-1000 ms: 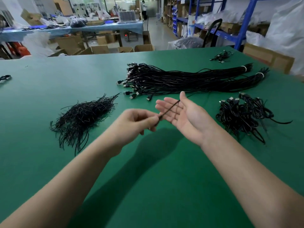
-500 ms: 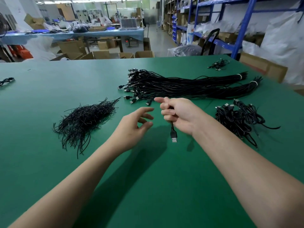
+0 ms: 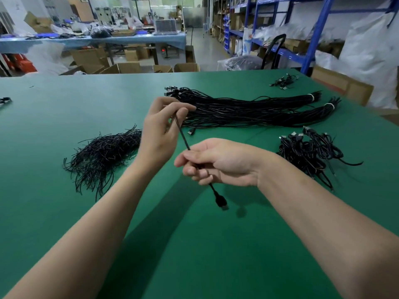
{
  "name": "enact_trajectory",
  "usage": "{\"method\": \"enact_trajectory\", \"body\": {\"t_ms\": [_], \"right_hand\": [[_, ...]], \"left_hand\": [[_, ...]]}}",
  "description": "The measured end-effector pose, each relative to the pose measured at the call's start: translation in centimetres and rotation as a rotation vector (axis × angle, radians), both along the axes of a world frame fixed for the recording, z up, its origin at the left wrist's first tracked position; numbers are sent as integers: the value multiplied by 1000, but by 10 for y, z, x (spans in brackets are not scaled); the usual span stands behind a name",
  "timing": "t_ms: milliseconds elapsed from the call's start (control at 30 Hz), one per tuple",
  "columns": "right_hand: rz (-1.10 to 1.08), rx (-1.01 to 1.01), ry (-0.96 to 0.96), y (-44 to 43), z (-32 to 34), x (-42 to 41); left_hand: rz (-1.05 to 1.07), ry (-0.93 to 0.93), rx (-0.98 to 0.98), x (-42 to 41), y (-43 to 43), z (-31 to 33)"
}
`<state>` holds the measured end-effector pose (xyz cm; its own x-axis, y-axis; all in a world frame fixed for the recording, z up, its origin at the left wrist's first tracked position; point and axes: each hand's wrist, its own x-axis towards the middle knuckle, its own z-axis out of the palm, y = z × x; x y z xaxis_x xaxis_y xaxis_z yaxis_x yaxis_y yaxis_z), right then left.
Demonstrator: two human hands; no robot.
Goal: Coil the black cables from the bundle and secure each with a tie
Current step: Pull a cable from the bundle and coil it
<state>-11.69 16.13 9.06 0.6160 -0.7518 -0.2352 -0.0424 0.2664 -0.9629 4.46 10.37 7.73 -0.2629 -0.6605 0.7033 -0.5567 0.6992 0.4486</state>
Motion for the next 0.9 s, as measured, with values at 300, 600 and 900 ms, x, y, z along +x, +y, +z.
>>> {"method": "enact_trajectory", "body": {"t_ms": [300, 600, 900], "right_hand": [[152, -14, -53, 19, -9, -15], [231, -84, -121, 25, -3, -7], [12, -121, -454, 23, 3, -22]], "left_hand": [[-69, -116, -359, 9, 9, 22], [-26, 98, -349, 11, 19, 38], [-29, -342, 100, 7, 26, -29]]}}
